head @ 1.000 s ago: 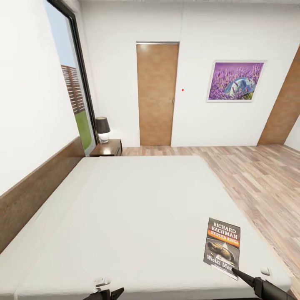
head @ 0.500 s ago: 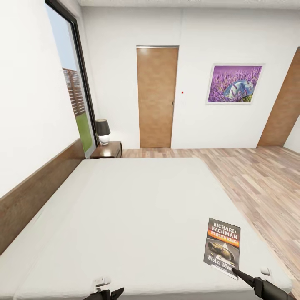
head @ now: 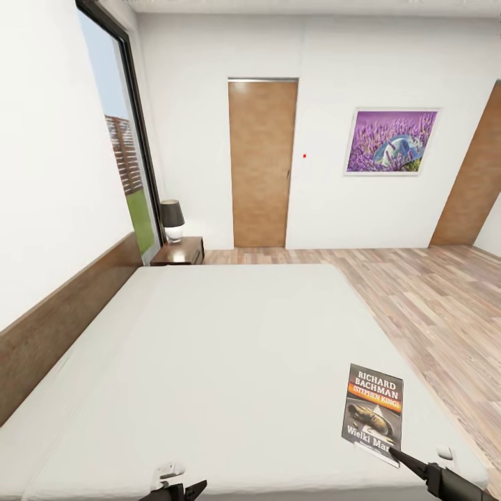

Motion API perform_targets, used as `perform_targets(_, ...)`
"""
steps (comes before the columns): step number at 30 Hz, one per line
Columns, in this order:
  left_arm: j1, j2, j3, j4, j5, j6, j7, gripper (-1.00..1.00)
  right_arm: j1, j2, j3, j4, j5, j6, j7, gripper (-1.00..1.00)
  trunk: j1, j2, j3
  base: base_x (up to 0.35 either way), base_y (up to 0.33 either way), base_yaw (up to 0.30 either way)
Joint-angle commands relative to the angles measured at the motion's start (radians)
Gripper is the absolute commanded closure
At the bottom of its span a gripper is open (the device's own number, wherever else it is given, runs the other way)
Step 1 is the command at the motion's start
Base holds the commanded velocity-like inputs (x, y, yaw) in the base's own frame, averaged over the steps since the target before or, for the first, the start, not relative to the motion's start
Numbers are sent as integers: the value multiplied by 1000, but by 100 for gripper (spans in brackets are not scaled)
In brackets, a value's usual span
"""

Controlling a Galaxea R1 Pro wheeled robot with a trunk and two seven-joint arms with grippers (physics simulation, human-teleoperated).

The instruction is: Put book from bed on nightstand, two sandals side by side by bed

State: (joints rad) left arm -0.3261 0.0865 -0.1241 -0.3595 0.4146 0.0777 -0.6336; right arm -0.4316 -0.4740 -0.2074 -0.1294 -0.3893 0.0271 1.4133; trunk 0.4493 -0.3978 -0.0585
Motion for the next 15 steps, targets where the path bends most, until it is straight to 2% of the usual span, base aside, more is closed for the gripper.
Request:
perform_targets(1,-1,1,-5,-1,10,8,-1,-100,-1,0,-3,1,1,1,3,100,1,-2,-1,0,0,0)
perform_targets(15,-1,1,-5,-2,10,8,-1,-100,-1,-1,-3,1,1,-6,2,100,1,-2,21,0,0,0)
